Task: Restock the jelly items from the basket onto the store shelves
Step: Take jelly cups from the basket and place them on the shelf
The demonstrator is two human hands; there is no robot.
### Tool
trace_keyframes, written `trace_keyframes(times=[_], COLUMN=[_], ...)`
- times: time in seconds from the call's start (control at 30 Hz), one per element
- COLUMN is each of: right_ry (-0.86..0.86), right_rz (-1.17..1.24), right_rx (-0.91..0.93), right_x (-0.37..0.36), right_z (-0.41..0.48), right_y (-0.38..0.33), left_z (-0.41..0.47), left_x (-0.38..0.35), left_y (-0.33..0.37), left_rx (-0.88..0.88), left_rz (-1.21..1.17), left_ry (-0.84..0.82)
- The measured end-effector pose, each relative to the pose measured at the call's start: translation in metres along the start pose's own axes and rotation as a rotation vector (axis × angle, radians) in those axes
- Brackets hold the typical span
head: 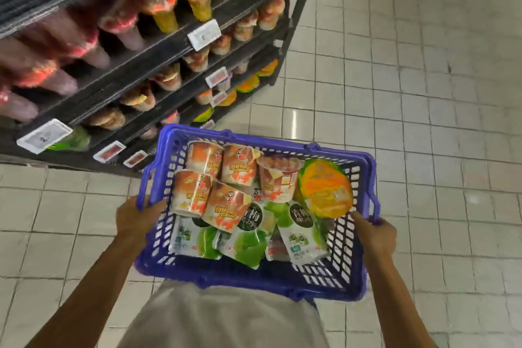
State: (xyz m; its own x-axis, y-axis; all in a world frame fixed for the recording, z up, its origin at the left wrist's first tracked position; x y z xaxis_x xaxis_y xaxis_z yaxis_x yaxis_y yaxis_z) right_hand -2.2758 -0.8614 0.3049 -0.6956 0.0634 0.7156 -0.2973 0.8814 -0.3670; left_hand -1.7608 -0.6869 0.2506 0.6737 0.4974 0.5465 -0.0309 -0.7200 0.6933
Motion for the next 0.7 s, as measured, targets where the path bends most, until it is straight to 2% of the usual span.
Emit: trace_keyframes(times=[0.1, 0.17, 0.33, 0.5, 0.7], right_ry=[-0.060, -0.087, -0.196, -0.283, -0.328], right_rz=[-0.082, -0.153, -0.284, -0.385, -0.465], right_rx=[0.114, 0.167, 0.241, 0.255, 0.209], right_x=[-0.026, -0.052, -0.132, -0.214, -0.314], right_z=[0.020, 0.031, 0.047, 0.064, 0.112], right_y=[-0.066, -0.104, -0.169, -0.194, -0.187], left_z=[-0.015, -0.016, -0.004, 0.023, 0.068], left_x=[-0.008, -0.015, -0.024, -0.040, -0.083], left_y=[-0.011, -0.026, -0.058, -0.095, -0.160], left_rx=[0.101, 0.195, 0.380, 0.461, 0.586], left_rz=[-0.050, -0.171, -0.283, -0.280, -0.280], left_ry=[0.100, 0.166, 0.316, 0.355, 0.411])
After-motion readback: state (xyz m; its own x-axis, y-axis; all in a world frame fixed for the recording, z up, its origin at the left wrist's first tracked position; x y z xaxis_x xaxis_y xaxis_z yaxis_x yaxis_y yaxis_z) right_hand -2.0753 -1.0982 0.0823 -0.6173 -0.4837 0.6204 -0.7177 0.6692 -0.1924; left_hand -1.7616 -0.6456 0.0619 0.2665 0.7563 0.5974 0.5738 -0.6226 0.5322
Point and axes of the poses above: each hand's wrist, its own z-axis towards the middle knuckle, its own x-axis out of the back of the hand, y = z × x, the point moved 8 cm from there along z, towards the middle knuckle, and after that the axes turned 15 degrees about -x, right-handed, at the moved point
